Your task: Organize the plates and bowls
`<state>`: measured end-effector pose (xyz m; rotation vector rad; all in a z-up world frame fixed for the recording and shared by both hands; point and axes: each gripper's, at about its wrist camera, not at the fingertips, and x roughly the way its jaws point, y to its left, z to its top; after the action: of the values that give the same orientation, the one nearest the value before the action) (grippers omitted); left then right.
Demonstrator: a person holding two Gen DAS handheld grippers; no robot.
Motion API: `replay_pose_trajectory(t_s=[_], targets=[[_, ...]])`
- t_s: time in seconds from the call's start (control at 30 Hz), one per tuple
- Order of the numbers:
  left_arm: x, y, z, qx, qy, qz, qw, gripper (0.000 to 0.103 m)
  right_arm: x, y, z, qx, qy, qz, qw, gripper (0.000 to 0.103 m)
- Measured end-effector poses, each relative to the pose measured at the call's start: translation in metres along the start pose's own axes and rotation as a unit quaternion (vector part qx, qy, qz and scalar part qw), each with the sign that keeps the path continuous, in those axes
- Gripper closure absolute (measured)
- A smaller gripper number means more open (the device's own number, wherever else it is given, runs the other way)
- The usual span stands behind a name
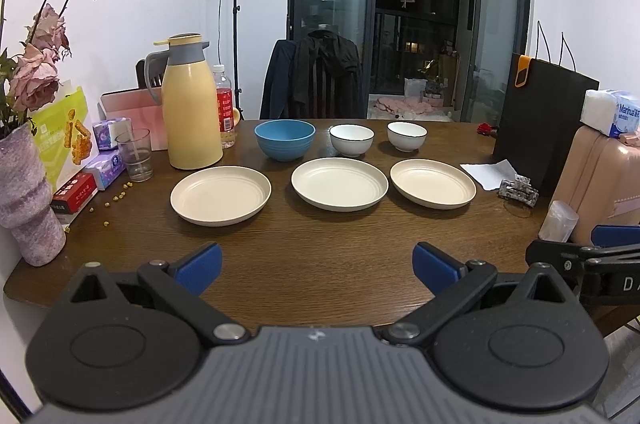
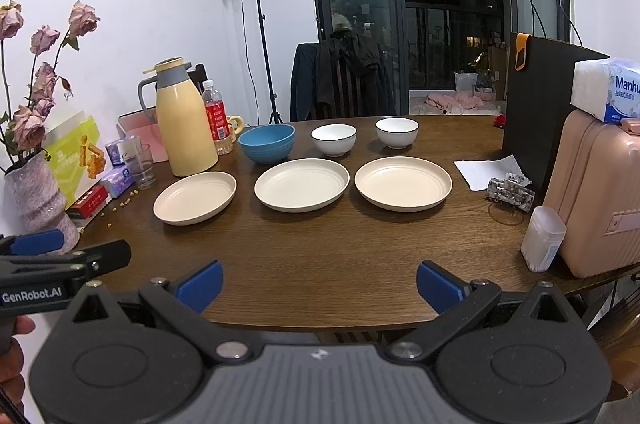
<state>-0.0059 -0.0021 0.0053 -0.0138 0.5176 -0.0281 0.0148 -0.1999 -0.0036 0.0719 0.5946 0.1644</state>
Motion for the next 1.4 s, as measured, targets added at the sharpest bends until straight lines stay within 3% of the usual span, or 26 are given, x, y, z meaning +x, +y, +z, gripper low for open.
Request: replay_pose_trajectory(t_s=[0.6, 1.4], targets=[[0.003, 0.0, 0.001, 0.0, 0.001, -0.001, 1.0, 0.0, 0.004, 0.002, 0.001, -0.001, 0.003, -0.001, 1.0, 0.0], [0.04, 0.005, 0.021, 0.001, 0.012, 0.007, 0.9999, 0.0, 0.04, -0.004, 0.025, 0.001, 0.016, 0.001, 1.0, 0.0]])
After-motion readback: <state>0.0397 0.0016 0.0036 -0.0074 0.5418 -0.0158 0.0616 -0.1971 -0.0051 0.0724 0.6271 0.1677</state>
